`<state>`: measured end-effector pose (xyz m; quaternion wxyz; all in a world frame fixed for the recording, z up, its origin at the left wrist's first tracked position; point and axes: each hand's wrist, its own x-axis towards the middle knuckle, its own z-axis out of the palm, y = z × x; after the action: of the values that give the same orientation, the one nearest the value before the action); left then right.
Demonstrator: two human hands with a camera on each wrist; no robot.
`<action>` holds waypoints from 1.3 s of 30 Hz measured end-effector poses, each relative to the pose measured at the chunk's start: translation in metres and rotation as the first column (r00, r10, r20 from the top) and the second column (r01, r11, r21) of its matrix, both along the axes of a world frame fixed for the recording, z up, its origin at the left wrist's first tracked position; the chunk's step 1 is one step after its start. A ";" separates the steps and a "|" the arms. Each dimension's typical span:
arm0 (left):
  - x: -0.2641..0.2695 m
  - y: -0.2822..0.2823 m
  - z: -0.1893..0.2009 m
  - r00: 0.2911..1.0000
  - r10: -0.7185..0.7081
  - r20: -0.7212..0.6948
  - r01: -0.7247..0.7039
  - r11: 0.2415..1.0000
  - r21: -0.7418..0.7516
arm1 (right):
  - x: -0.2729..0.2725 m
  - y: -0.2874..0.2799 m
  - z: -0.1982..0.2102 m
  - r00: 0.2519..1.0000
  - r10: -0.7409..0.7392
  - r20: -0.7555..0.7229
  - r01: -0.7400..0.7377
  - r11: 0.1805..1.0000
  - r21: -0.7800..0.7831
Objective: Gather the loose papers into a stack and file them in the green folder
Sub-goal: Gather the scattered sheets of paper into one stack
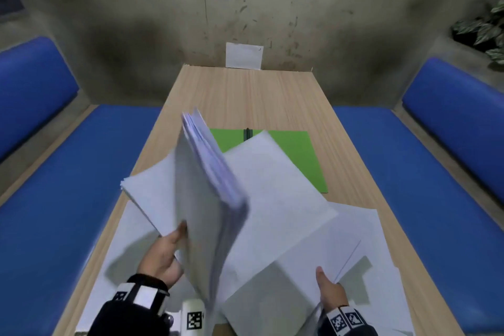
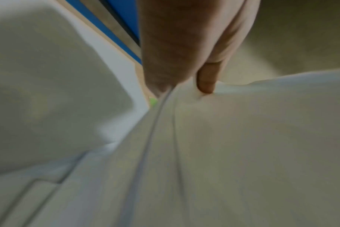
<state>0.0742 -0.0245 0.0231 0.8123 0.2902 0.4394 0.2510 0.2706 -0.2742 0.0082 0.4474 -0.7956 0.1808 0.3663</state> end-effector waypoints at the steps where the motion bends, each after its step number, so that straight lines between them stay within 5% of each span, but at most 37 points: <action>1: 0.006 -0.011 0.005 0.999 -0.038 -0.001 0.038 0.999 -0.028 | 0.000 0.001 0.001 1.000 -0.012 -0.018 0.012 1.000 0.012; 5: 0.008 -0.031 -0.028 0.976 -0.034 -0.214 0.015 0.996 -0.086 | 0.001 0.003 0.002 0.995 -0.027 -0.091 0.043 0.984 0.173; 8: 0.008 -0.045 -0.046 0.910 -0.087 -0.406 0.072 0.996 -0.052 | -0.003 0.007 0.000 0.961 -0.134 -0.242 0.224 0.891 0.396; 13: 0.006 -0.055 -0.063 0.808 -0.088 -0.582 0.110 0.994 0.002 | -0.015 0.016 0.004 0.999 -0.001 -0.034 0.008 0.978 0.209; 17: 0.007 -0.056 -0.058 0.817 -0.065 -0.573 0.161 0.980 0.118 | -0.009 0.011 0.003 0.998 0.043 0.048 -0.046 0.997 0.066; 23: -0.001 -0.043 -0.067 0.813 -0.001 -0.582 0.162 0.961 0.225 | -0.006 0.009 0.007 0.991 -0.034 0.128 0.010 0.983 0.184; 35: -0.035 -0.009 -0.038 0.868 0.089 -0.488 0.071 0.951 0.300 | 0.090 -0.062 0.105 0.893 -0.168 0.418 0.061 0.964 0.258; 39: -0.035 -0.009 -0.016 0.913 0.058 -0.404 0.085 0.941 0.328 | 0.099 -0.072 0.130 0.915 -0.187 0.356 0.050 0.932 0.360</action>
<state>0.0390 -0.0338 0.0073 0.6424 0.4742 0.5472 0.2510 0.3697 -0.3466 0.1379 0.6276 -0.7488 0.0713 0.2007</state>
